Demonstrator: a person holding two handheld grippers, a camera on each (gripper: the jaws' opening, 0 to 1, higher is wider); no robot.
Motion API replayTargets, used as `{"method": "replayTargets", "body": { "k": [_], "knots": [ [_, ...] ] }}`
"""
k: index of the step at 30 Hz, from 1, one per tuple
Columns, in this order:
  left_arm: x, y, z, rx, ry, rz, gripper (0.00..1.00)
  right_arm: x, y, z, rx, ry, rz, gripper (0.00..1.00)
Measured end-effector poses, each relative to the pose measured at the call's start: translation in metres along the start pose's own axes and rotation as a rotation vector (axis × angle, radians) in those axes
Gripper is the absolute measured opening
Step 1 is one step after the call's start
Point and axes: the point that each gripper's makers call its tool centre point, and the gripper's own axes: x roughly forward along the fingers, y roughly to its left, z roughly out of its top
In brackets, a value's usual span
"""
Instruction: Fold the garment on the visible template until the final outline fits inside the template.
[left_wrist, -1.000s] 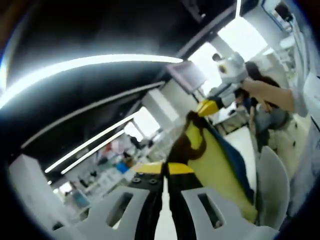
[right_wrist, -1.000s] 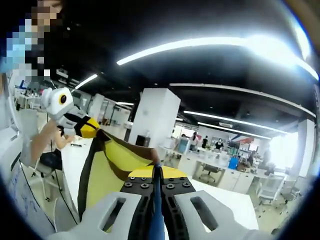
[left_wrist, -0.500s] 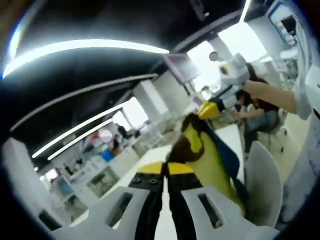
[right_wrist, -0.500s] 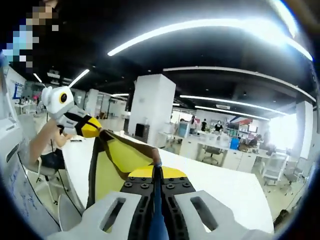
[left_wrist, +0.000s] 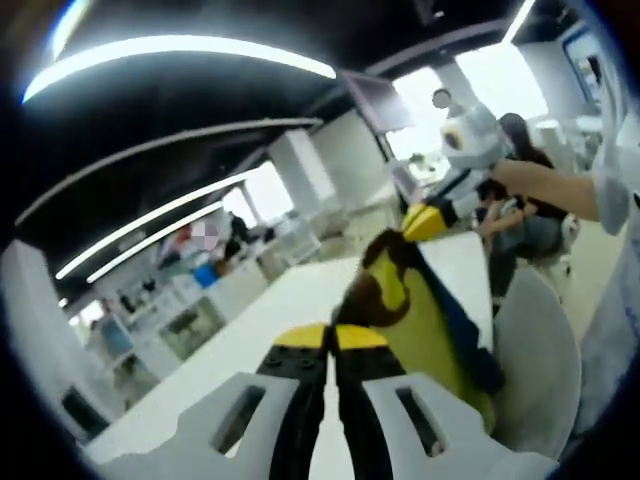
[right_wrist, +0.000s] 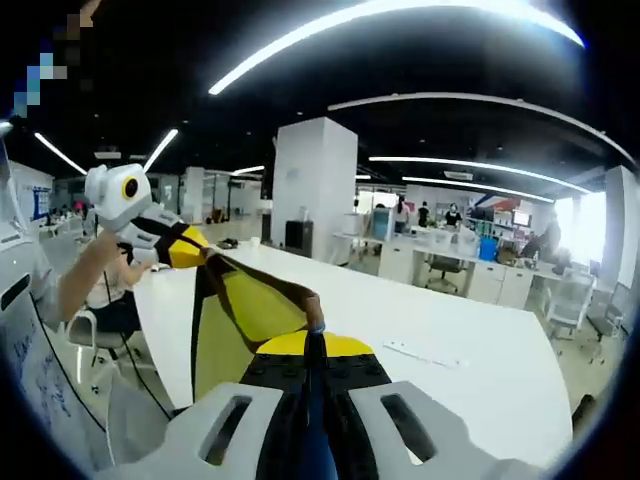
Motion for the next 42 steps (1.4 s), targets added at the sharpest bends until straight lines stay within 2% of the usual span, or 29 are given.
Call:
{"method": "replayTargets", "body": {
  "k": [11, 23, 29, 42],
  "knots": [
    [0.026, 0.01, -0.03, -0.061, 0.068, 0.027, 0.0, 0.023, -0.02, -0.03, 0.038, 0.052, 0.042, 0.03],
    [0.057, 0.026, -0.08, -0.148, 0.17, 0.047, 0.0, 0.076, -0.05, -0.067, 0.054, 0.115, 0.115, 0.03],
    [0.071, 0.036, -0.112, -0.186, 0.237, 0.057, 0.0, 0.1, -0.062, -0.084, 0.071, 0.135, 0.136, 0.03],
    [0.107, 0.056, -0.167, -0.242, 0.314, 0.054, 0.0, 0.149, -0.087, -0.118, 0.091, 0.169, 0.155, 0.03]
  ]
}}
